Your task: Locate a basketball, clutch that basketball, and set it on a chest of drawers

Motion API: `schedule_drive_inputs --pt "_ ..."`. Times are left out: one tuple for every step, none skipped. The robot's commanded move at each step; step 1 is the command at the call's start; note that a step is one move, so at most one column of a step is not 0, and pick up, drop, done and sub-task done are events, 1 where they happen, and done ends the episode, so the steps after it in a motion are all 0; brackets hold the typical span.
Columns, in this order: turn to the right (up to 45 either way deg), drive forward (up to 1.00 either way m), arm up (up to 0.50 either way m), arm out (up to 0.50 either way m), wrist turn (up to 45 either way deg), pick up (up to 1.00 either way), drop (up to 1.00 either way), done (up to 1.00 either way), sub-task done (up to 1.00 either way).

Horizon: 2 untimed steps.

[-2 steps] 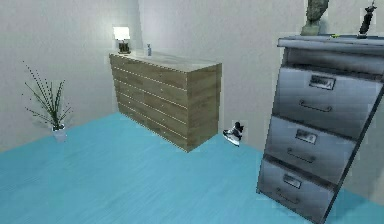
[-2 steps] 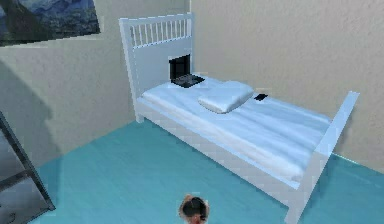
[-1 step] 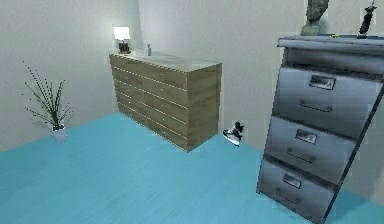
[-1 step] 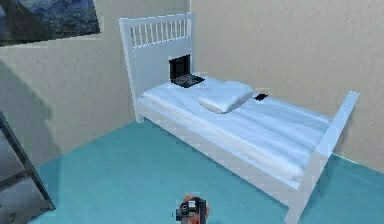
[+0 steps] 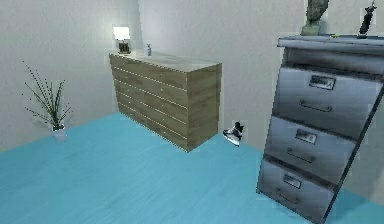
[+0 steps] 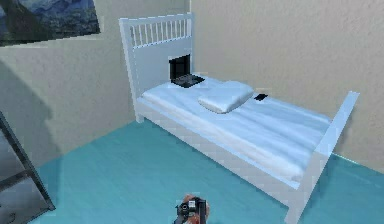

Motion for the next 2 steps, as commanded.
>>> schedule_drive_inputs --pt "0.0 0.00 0.00 0.00 45.0 0.00 0.00 0.00 0.00" --pt "0.0 0.00 0.00 0.00 45.0 0.00 0.00 0.00 0.00"
